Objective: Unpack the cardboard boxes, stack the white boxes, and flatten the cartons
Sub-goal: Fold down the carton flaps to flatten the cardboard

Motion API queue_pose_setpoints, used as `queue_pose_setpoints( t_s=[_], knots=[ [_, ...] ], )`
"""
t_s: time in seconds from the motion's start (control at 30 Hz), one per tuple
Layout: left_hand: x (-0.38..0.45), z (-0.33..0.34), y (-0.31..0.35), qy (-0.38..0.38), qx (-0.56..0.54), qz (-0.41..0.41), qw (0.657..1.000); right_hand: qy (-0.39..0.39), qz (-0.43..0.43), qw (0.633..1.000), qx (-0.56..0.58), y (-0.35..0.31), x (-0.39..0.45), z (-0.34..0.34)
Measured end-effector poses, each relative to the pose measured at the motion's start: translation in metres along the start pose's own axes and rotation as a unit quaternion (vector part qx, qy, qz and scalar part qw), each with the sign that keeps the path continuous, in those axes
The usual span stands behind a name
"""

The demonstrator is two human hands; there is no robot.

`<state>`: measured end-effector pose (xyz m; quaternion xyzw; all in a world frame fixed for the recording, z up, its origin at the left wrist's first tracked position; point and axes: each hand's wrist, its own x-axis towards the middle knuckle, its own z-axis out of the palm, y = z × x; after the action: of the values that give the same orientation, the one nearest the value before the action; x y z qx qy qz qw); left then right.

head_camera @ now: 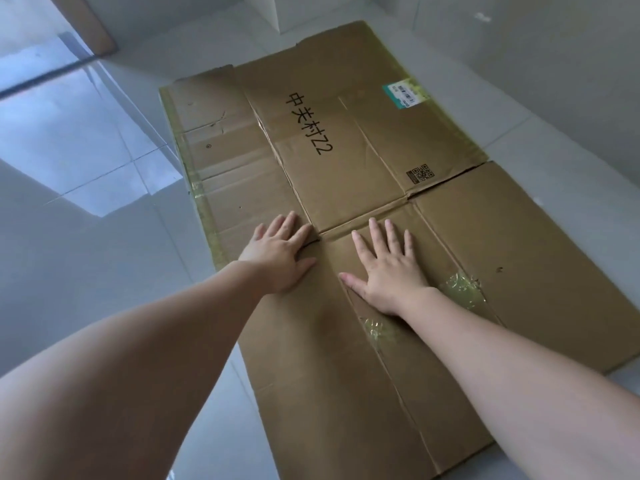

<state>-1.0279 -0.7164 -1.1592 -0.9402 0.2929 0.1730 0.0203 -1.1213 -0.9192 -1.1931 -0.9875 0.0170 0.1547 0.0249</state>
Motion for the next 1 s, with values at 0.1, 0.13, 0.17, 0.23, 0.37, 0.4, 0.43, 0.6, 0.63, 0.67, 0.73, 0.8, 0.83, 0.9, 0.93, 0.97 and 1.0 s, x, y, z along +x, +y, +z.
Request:
queue_pose_setpoints(
  t_s=[0.1, 0.13, 0.17, 0.23, 0.37, 0.4, 0.43, 0.6, 0.63, 0.67, 0.73, 0.8, 0.83, 0.9, 0.93, 0.97, 1.0],
  knots=[
    [0.009, 0.006, 0.000, -0.004, 0.001, -0.037, 0.999, 0.026, -0.012, 1.000, -0.007, 0.009, 0.010, 0.001],
    [0.012, 0.007, -0.006, -0.012, -0.026, -0.085, 0.996, 0.028, -0.005, 1.000, -0.005, 0.018, 0.017, -0.002],
    [0.012, 0.009, -0.014, -0.022, -0.065, -0.153, 0.986, 0.028, 0.015, 1.000, 0.001, 0.031, 0.025, -0.005],
    [0.012, 0.008, -0.033, -0.035, -0.125, -0.301, 0.945, 0.022, 0.075, 0.997, 0.007, 0.053, 0.042, -0.015],
    [0.012, 0.004, -0.048, 0.016, -0.147, -0.395, 0.907, 0.038, 0.111, 0.993, 0.004, 0.055, 0.049, -0.016],
    [0.015, 0.002, -0.049, 0.039, -0.145, -0.403, 0.903, 0.047, 0.109, 0.993, 0.004, 0.053, 0.049, -0.015],
    [0.017, 0.000, -0.051, 0.060, -0.158, -0.426, 0.889, 0.051, 0.108, 0.993, 0.004, 0.052, 0.050, -0.014],
    [0.019, -0.002, -0.079, 0.097, -0.309, -0.513, 0.795, 0.046, 0.111, 0.993, -0.004, 0.052, 0.054, -0.018],
    [0.018, -0.001, -0.082, 0.095, -0.321, -0.508, 0.794, 0.044, 0.110, 0.993, -0.006, 0.051, 0.056, -0.018],
    [0.018, 0.000, -0.085, 0.096, -0.329, -0.500, 0.795, 0.041, 0.110, 0.993, -0.006, 0.050, 0.057, -0.019],
    [0.017, 0.000, -0.087, 0.105, -0.338, -0.491, 0.796, 0.036, 0.112, 0.993, -0.006, 0.048, 0.059, -0.020],
    [0.011, -0.001, -0.088, 0.113, -0.342, -0.494, 0.792, 0.030, 0.109, 0.994, -0.006, 0.046, 0.061, -0.021],
    [0.004, 0.001, -0.088, 0.112, -0.338, -0.496, 0.792, 0.028, 0.102, 0.994, -0.005, 0.044, 0.063, -0.022],
    [-0.016, 0.011, -0.090, 0.097, -0.311, -0.505, 0.799, 0.029, 0.076, 0.997, -0.001, 0.036, 0.065, -0.023],
    [-0.028, 0.017, -0.091, 0.085, -0.289, -0.515, 0.802, 0.030, 0.059, 0.998, -0.002, 0.029, 0.066, -0.023],
    [-0.041, 0.023, -0.092, 0.071, -0.268, -0.526, 0.804, 0.031, 0.044, 0.999, -0.003, 0.023, 0.066, -0.023],
    [-0.051, 0.026, -0.094, 0.059, -0.250, -0.534, 0.805, 0.031, 0.033, 0.999, -0.003, 0.017, 0.067, -0.022]
  ],
)
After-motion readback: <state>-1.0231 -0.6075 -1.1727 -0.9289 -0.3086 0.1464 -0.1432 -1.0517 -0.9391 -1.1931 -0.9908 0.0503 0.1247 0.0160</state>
